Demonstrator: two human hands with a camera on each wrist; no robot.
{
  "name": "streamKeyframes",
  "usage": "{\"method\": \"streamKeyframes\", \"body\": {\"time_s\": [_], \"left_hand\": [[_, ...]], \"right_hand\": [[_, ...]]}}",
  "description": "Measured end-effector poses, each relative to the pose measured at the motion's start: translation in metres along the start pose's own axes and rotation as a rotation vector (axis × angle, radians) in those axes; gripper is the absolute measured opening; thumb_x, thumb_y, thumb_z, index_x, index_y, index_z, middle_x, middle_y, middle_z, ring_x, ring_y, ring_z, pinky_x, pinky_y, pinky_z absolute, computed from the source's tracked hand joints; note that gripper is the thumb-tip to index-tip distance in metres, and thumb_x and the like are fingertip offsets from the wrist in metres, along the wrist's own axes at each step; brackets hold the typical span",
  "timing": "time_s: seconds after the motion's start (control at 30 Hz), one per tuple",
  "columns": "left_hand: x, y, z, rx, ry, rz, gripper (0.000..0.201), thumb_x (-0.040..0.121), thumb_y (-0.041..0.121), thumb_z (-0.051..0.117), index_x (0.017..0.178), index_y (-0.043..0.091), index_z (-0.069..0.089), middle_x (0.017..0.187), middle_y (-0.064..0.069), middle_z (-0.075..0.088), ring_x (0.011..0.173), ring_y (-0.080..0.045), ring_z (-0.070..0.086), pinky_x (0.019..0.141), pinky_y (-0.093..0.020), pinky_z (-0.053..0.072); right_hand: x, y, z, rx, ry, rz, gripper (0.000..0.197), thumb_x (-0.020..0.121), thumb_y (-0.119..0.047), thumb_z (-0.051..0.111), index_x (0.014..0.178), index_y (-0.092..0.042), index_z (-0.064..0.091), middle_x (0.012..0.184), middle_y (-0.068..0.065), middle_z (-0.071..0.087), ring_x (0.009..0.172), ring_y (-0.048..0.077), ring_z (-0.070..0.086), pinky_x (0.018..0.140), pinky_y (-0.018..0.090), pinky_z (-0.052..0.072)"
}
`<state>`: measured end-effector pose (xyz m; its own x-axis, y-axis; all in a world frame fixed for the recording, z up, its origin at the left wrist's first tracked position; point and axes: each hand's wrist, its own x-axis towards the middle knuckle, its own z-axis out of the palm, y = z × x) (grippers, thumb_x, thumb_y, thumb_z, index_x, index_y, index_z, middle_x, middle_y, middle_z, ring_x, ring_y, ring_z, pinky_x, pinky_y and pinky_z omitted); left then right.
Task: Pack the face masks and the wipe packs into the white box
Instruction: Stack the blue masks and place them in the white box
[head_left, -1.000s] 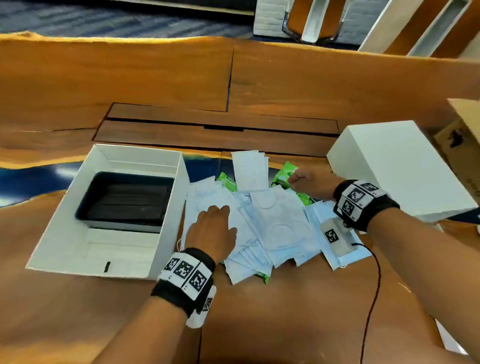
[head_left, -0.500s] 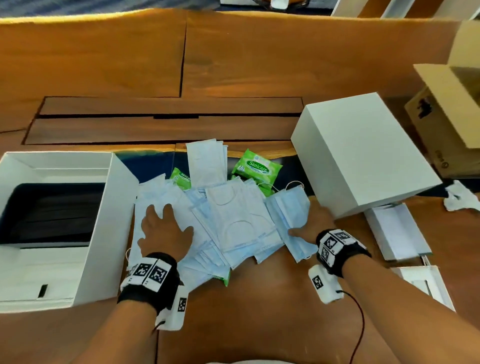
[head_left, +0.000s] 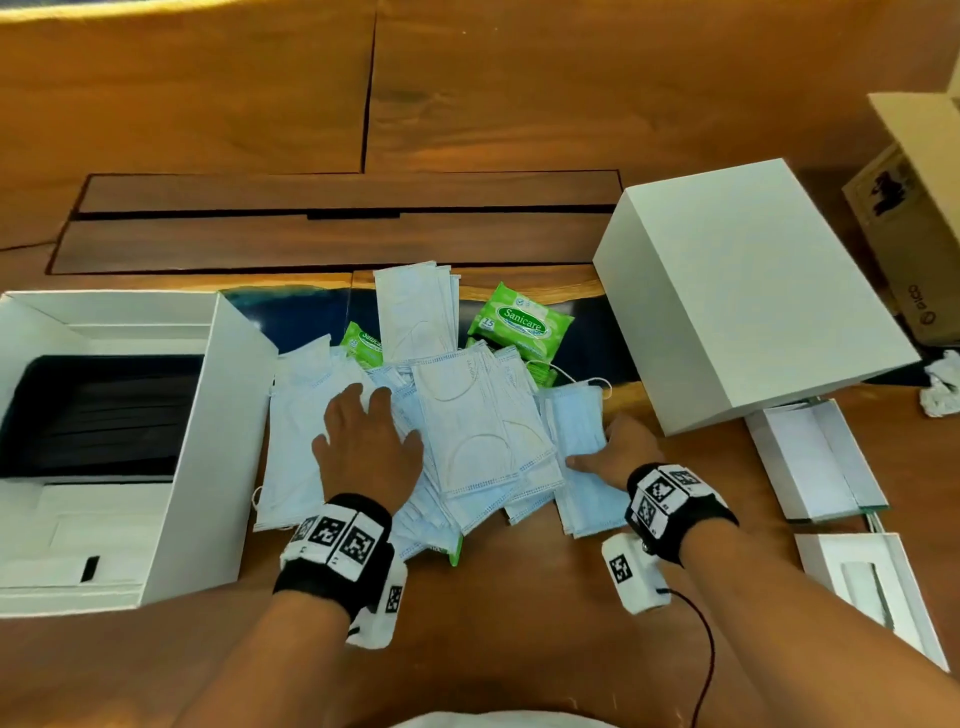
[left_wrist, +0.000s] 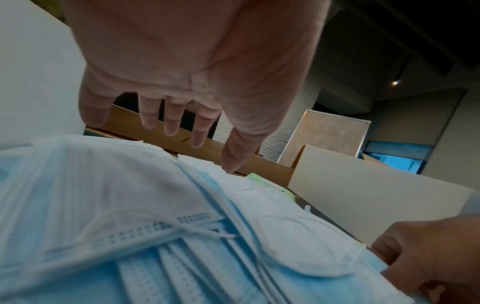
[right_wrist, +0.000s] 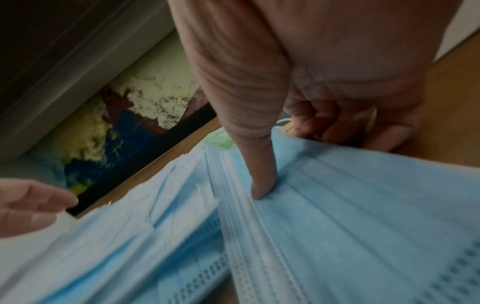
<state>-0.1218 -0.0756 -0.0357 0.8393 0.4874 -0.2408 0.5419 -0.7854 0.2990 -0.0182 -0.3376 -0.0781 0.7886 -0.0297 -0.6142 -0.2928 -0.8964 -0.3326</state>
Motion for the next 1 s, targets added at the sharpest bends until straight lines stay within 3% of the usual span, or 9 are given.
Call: {"method": "streamKeyframes", "body": {"time_s": [0.1, 0.2, 0.33, 0.47, 0.53, 0.7, 0.87, 0.93, 1.0], "left_hand": [[0.0, 0.008, 0.004, -0.021, -0.006, 0.03, 0.058, 0.091, 0.037, 0.059, 0.144, 0.019, 0.041, 0.153, -0.01, 0.031, 0.143, -0.028, 0.023, 0.109, -0.052, 0.03], [-0.003, 0.011, 0.006, -0.052, -0.006, 0.049, 0.055, 0.092, 0.037, 0.058, 0.142, 0.019, 0.044, 0.149, -0.007, 0.037, 0.141, -0.026, 0.026, 0.109, -0.049, 0.031], [-0.009, 0.012, 0.005, -0.108, -0.008, 0.086, 0.049, 0.092, 0.033, 0.06, 0.137, 0.016, 0.051, 0.141, -0.006, 0.049, 0.135, -0.025, 0.036, 0.105, -0.046, 0.037], [-0.02, 0.022, 0.002, -0.251, -0.017, 0.164, 0.043, 0.092, 0.036, 0.061, 0.13, 0.015, 0.057, 0.126, -0.005, 0.06, 0.122, -0.024, 0.05, 0.097, -0.041, 0.044], [-0.027, 0.039, 0.0, -0.465, -0.149, 0.174, 0.048, 0.09, 0.045, 0.062, 0.129, 0.018, 0.057, 0.12, -0.001, 0.063, 0.114, -0.017, 0.057, 0.097, -0.036, 0.047], [-0.035, 0.069, 0.002, -1.204, -0.672, -0.173, 0.064, 0.082, 0.064, 0.063, 0.126, 0.017, 0.059, 0.116, -0.006, 0.07, 0.107, -0.019, 0.068, 0.091, -0.046, 0.056], [-0.018, 0.038, 0.005, -1.488, -0.579, -0.455, 0.045, 0.093, 0.039, 0.062, 0.123, 0.005, 0.063, 0.11, -0.017, 0.072, 0.091, -0.03, 0.071, 0.069, -0.042, 0.058], [-0.011, 0.026, 0.003, -1.438, -0.512, -0.477, 0.037, 0.095, 0.028, 0.06, 0.124, 0.004, 0.062, 0.11, -0.018, 0.071, 0.089, -0.032, 0.07, 0.066, -0.042, 0.058], [-0.007, 0.018, 0.0, -1.449, -0.509, -0.457, 0.035, 0.093, 0.023, 0.064, 0.123, 0.005, 0.064, 0.11, -0.017, 0.072, 0.098, -0.035, 0.069, 0.081, -0.051, 0.058]], "right_hand": [[-0.003, -0.003, 0.001, 0.009, -0.033, 0.0, 0.031, 0.074, -0.029, 0.082, 0.082, -0.01, 0.059, 0.09, 0.006, 0.061, 0.089, 0.026, 0.062, 0.074, 0.033, 0.051], [-0.008, -0.008, -0.004, 0.031, 0.013, -0.039, 0.027, 0.083, -0.017, 0.07, 0.065, -0.017, 0.048, 0.073, 0.001, 0.056, 0.071, 0.02, 0.056, 0.058, 0.024, 0.041], [-0.019, -0.014, -0.021, 0.149, 0.043, -0.042, 0.01, 0.085, -0.012, 0.064, 0.084, -0.01, 0.054, 0.085, 0.008, 0.059, 0.084, 0.029, 0.059, 0.07, 0.029, 0.043], [-0.045, -0.031, -0.041, 0.316, 0.2, -0.104, 0.038, 0.081, -0.005, 0.069, 0.103, -0.01, 0.039, 0.092, 0.006, 0.05, 0.087, 0.026, 0.054, 0.072, 0.034, 0.043], [-0.069, -0.05, -0.039, 0.318, 0.247, -0.197, 0.045, 0.08, -0.003, 0.068, 0.11, -0.012, 0.035, 0.092, 0.004, 0.05, 0.084, 0.025, 0.054, 0.07, 0.036, 0.047], [-0.111, -0.093, 0.007, 0.232, 0.109, -0.506, 0.037, 0.085, -0.006, 0.058, 0.112, -0.017, 0.036, 0.083, 0.002, 0.055, 0.07, 0.016, 0.056, 0.055, 0.023, 0.043], [-0.112, -0.098, 0.023, 0.376, -0.148, -0.563, 0.047, 0.081, -0.009, 0.068, 0.121, -0.02, 0.046, 0.108, -0.003, 0.06, 0.084, 0.015, 0.061, 0.071, 0.024, 0.052], [-0.105, -0.095, 0.019, 0.445, 0.01, -0.515, 0.034, 0.083, -0.015, 0.071, 0.112, -0.019, 0.054, 0.1, -0.006, 0.061, 0.077, 0.009, 0.057, 0.07, 0.021, 0.049], [-0.095, -0.092, 0.012, 0.447, 0.153, -0.427, 0.029, 0.085, -0.025, 0.072, 0.108, -0.019, 0.055, 0.097, -0.009, 0.059, 0.078, 0.006, 0.053, 0.067, 0.018, 0.044]]}}
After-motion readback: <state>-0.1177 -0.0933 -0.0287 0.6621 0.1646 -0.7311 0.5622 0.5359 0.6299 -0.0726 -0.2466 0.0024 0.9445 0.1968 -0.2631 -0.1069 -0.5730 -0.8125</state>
